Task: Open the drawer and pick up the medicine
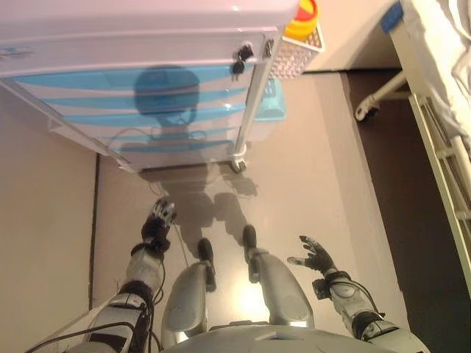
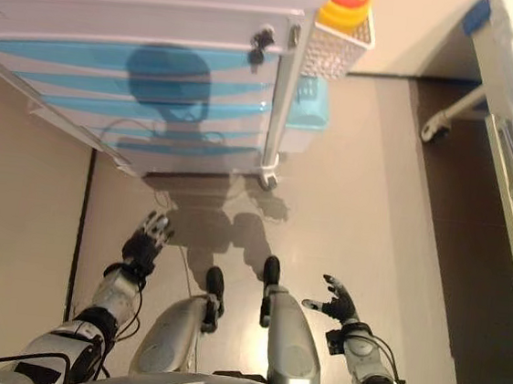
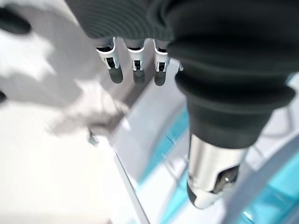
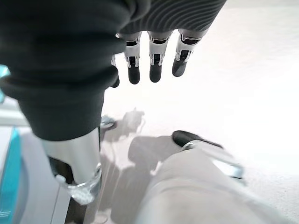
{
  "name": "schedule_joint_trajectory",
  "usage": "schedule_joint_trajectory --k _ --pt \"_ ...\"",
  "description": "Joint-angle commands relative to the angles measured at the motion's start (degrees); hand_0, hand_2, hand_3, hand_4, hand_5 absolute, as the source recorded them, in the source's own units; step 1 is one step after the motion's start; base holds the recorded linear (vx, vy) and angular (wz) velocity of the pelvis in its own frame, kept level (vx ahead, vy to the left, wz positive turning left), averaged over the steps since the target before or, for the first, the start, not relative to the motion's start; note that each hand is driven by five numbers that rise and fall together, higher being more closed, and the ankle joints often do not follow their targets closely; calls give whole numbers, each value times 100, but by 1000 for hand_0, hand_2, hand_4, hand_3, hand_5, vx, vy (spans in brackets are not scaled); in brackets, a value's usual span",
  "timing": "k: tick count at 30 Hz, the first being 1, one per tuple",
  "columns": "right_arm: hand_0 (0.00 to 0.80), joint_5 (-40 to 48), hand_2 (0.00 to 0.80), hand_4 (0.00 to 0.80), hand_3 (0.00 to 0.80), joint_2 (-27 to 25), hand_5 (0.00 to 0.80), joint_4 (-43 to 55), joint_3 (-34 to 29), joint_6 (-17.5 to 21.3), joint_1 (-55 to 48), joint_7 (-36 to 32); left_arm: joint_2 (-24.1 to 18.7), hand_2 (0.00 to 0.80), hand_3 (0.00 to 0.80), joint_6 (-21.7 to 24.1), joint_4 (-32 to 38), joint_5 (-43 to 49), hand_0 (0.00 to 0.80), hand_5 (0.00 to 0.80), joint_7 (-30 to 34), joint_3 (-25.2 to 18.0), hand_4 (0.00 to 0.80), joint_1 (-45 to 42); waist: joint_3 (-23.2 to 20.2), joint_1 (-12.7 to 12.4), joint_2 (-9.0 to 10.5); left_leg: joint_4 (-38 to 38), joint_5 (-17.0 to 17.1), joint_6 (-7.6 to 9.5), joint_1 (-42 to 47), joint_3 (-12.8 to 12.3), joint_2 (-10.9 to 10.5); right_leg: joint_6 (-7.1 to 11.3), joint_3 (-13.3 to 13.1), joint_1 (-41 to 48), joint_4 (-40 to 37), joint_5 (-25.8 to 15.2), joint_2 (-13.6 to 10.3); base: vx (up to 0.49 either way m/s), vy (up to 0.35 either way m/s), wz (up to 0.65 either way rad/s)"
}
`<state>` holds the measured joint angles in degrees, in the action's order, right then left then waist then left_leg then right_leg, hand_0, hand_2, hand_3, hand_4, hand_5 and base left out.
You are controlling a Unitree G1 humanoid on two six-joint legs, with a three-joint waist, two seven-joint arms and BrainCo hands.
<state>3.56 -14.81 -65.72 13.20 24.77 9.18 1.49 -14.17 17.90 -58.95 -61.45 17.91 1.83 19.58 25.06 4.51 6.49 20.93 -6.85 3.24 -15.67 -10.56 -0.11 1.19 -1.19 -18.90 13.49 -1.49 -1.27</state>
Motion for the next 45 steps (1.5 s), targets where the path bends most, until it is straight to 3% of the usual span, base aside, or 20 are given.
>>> schedule_joint_trajectory --k 1,6,16,21,27,34,40,45 --pt "0 405 0 0 0 -197 0 485 181 225 -67 157 -179 0 0 491 553 -732 0 0 149 -22 0 352 -75 114 51 640 -603 220 -567 -15 -150 280 -62 -460 541 77 -147 -53 45 -29" --pt "0 588 0 0 0 -299 0 618 364 243 -78 210 -763 0 0 386 726 -1374 0 0 220 -134 0 1463 52 277 142 1129 -817 218 -1004 2 -114 226 -175 -781 731 127 -52 -5 17 -16" --pt "0 716 0 0 0 -435 0 738 663 373 -259 279 -1496 0 0 535 584 -2707 0 0 463 -269 0 3090 159 572 210 1704 -1088 192 -1333 -26 -40 145 -257 -1041 961 215 -26 23 6 -6" --pt "0 666 0 0 0 -483 0 705 755 476 -329 271 -1756 0 0 679 718 -3672 0 0 919 -301 0 3616 217 650 216 1751 -1151 183 -1312 -58 1 142 -272 -1057 994 245 -6 31 6 -7" --pt "0 565 0 0 0 -510 0 733 871 499 -368 255 -1867 0 0 742 1531 -4479 0 0 1964 -243 0 3981 253 641 202 1597 -1123 153 -1184 -89 11 120 -252 -988 972 292 43 5 -6 -2" --pt "0 380 0 0 0 -498 0 824 869 378 -363 263 -1840 0 0 681 2821 -3911 0 0 2712 -52 0 3899 270 490 129 1182 -967 130 -879 -33 -73 114 -193 -738 840 330 61 2 -45 3" --pt "0 213 0 0 0 -486 0 822 778 240 -379 222 -1819 0 0 544 3773 -3027 0 0 2428 -44 0 3614 220 305 -20 634 -744 101 -415 92 -184 133 -76 -311 630 355 -39 22 -41 8" --pt "0 145 0 0 0 -460 0 755 763 196 -414 205 -1923 0 0 433 3923 -2782 0 0 2270 -109 0 3508 44 202 -126 64 -492 4 30 184 -241 162 58 143 308 362 -150 50 -40 14"
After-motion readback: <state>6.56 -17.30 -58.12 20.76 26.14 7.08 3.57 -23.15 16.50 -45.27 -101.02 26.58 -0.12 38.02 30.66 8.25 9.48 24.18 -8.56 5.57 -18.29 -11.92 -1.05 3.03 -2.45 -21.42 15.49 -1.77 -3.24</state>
